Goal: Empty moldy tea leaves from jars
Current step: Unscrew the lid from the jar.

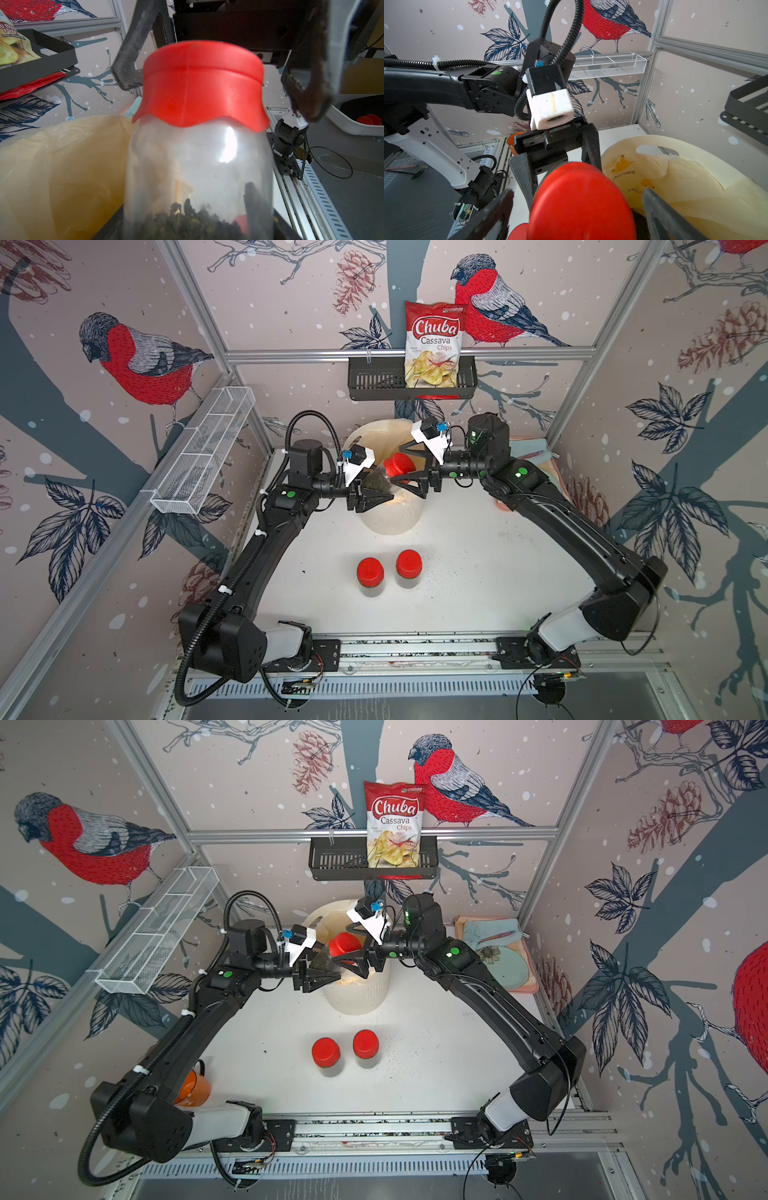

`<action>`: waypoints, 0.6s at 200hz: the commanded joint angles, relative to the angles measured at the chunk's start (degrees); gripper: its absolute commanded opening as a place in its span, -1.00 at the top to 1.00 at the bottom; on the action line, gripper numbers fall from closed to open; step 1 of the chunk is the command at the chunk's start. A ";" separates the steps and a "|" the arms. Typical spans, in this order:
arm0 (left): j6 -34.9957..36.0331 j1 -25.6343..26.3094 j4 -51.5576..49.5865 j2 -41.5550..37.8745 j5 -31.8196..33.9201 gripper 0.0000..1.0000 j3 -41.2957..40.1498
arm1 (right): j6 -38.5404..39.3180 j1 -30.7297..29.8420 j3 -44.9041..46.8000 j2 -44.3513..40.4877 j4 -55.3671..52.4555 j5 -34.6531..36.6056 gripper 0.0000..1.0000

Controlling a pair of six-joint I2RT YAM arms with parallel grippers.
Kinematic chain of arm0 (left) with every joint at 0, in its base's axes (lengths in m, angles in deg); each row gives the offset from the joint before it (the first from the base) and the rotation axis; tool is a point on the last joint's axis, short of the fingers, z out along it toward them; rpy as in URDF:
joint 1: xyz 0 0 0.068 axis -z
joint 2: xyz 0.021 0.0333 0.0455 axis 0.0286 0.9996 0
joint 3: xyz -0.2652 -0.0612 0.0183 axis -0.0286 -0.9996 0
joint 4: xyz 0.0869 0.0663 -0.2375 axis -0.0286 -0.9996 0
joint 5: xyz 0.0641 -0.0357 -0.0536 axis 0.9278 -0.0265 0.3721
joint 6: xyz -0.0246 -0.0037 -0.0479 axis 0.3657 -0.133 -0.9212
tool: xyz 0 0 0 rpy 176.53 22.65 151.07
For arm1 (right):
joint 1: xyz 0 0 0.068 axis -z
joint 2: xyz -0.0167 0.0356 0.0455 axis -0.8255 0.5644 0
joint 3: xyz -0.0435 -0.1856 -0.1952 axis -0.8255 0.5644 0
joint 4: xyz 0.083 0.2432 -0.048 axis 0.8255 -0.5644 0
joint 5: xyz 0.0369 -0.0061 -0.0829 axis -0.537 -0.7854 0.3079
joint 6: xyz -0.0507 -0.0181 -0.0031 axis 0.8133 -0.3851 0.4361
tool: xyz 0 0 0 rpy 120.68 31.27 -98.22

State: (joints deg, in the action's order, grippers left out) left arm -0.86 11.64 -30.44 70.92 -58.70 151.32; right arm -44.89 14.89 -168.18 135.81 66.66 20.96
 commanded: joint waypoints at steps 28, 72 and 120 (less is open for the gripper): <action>1.46 -0.09 -0.24 0.03 -0.28 0.47 0.21 | 0.90 0.11 -1.61 1.25 -2.10 -0.43 -0.76; 1.81 -0.14 -0.59 0.24 -0.18 0.47 0.06 | 0.99 0.12 -1.26 0.90 -2.14 -0.15 -0.62; 2.16 -0.12 -1.18 0.77 -0.09 0.47 0.06 | 1.31 0.19 -1.12 0.63 -2.84 -0.12 -0.59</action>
State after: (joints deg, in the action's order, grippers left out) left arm -0.40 11.64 -31.38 71.49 -58.33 151.32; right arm -44.60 15.02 -169.23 136.82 64.26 20.98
